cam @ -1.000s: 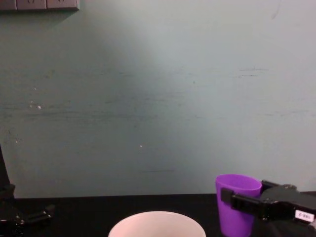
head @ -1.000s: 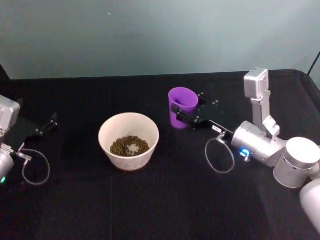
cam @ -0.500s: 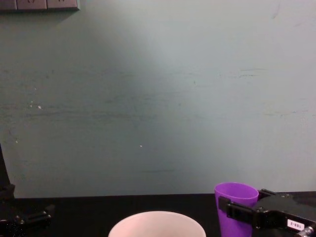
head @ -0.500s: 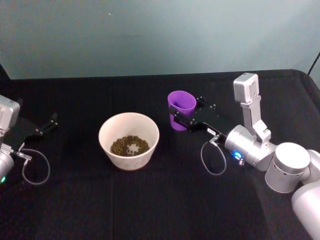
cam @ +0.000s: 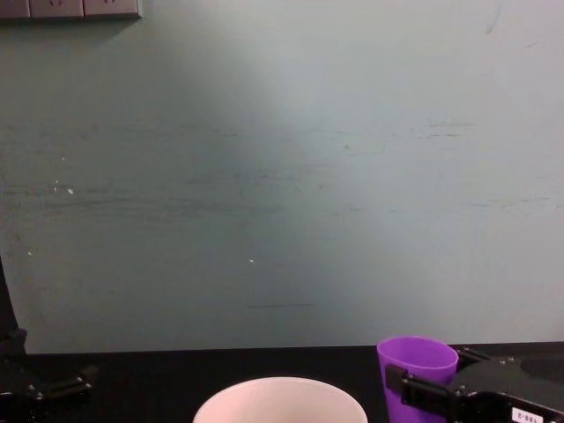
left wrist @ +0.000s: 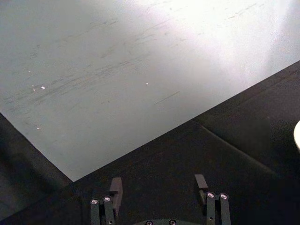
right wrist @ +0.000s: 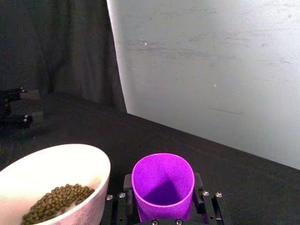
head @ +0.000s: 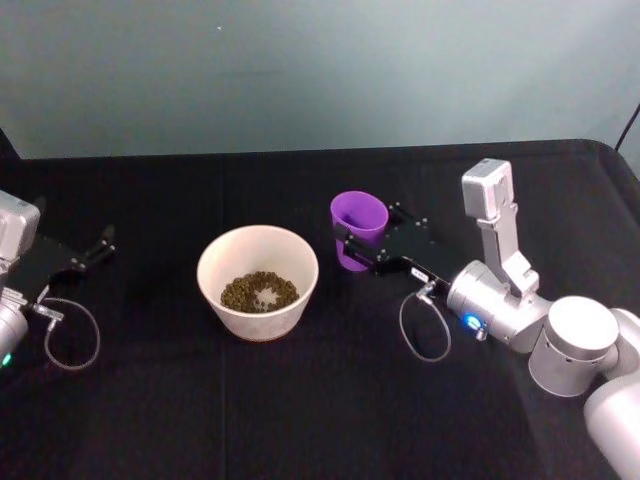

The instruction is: Pick up the cup and pour the mung beans from the cup into the bowl.

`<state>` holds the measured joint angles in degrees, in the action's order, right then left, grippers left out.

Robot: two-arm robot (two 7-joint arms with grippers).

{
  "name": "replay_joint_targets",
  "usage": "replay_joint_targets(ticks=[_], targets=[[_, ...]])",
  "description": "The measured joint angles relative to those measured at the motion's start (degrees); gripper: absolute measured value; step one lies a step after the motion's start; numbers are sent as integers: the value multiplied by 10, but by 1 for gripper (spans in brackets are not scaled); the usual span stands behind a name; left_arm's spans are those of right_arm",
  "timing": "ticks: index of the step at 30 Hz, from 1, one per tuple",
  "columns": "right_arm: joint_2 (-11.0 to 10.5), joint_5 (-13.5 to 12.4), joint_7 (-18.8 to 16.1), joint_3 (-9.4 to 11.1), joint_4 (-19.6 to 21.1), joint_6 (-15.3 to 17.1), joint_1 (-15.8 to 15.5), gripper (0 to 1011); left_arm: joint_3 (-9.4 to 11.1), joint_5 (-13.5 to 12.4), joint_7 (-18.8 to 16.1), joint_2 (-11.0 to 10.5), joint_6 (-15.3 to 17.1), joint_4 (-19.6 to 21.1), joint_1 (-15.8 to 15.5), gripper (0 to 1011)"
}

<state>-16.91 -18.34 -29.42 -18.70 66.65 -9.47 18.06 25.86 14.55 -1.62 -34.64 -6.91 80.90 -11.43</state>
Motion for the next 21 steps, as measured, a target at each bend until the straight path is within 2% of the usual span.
replay_joint_targets(ticks=[10, 21], targets=[[-8, 2, 3, -8, 3, -5, -5, 732, 0, 0, 0, 0, 0, 0, 0, 1000], [-14, -8, -7, -10, -2, -13, -7, 732, 0, 0, 0, 0, 0, 0, 0, 1000]])
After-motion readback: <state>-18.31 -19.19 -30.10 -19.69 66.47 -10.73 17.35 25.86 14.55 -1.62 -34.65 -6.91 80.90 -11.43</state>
